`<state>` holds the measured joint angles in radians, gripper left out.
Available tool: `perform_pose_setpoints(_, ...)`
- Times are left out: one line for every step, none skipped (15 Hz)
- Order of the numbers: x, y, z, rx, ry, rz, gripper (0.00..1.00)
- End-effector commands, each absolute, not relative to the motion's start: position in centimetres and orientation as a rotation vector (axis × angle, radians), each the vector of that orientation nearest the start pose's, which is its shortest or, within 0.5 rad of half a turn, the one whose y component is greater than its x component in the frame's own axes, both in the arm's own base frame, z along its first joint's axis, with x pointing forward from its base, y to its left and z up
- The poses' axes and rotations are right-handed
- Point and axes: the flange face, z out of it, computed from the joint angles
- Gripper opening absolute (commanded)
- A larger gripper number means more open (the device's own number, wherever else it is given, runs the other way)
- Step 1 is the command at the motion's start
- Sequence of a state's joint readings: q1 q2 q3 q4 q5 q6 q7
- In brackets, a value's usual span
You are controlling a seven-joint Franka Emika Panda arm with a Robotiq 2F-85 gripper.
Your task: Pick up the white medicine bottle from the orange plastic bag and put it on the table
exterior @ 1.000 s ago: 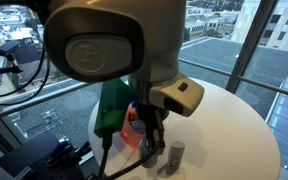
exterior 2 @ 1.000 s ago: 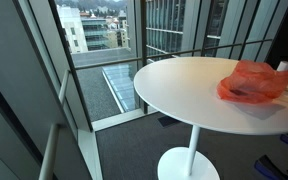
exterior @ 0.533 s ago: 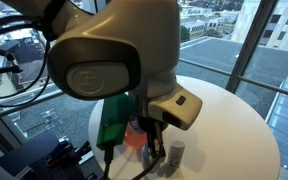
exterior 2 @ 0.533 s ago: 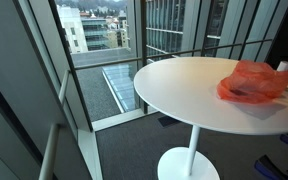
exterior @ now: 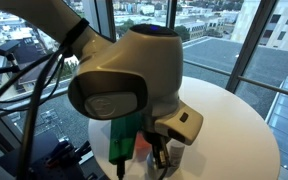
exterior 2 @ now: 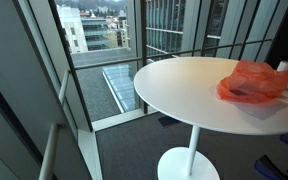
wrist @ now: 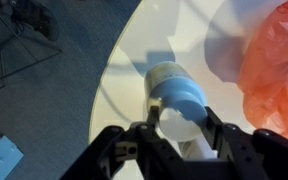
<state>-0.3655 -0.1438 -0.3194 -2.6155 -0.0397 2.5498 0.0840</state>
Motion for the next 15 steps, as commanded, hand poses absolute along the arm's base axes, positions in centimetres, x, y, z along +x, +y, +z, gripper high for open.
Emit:
perform_pose_setpoints(34.9,-26.8,29.0,-2.940,1.063,-0.142,0.21)
perform_pose_setpoints(35.2,-26.5,28.6,-2.938,1.052,-0.141,0.21)
perform_pose_setpoints(35.5,-26.2,28.3,-2.938,1.042,-0.141,0.21)
perform_pose_setpoints(35.7,-26.0,28.0,-2.939,1.028,-0.142,0.26)
perform_pose_setpoints(35.9,-25.7,27.8,-2.941,1.017,-0.143,0.70)
perform_pose_setpoints(36.0,-25.5,27.7,-2.943,1.005,-0.143,0.73)
perform_pose_setpoints(36.1,-25.3,27.7,-2.947,0.992,-0.147,0.78)
perform_pose_setpoints(36.2,-25.1,27.8,-2.953,0.977,-0.151,0.86)
perform_pose_setpoints(36.2,-24.9,28.1,-2.956,0.963,-0.152,0.95)
perform_pose_setpoints(36.2,-24.6,28.4,-2.961,0.950,-0.149,0.99)
perform_pose_setpoints(36.2,-24.3,28.7,-2.969,0.936,-0.141,1.00)
perform_pose_setpoints(36.3,-24.0,29.1,-2.973,0.916,-0.138,1.00)
perform_pose_setpoints(36.3,-23.8,29.5,-2.982,0.910,-0.135,1.00)
perform_pose_setpoints(36.4,-23.5,30.1,-2.987,0.893,-0.130,1.00)
perform_pose_setpoints(36.4,-23.1,30.8,-2.994,0.861,-0.124,1.00)
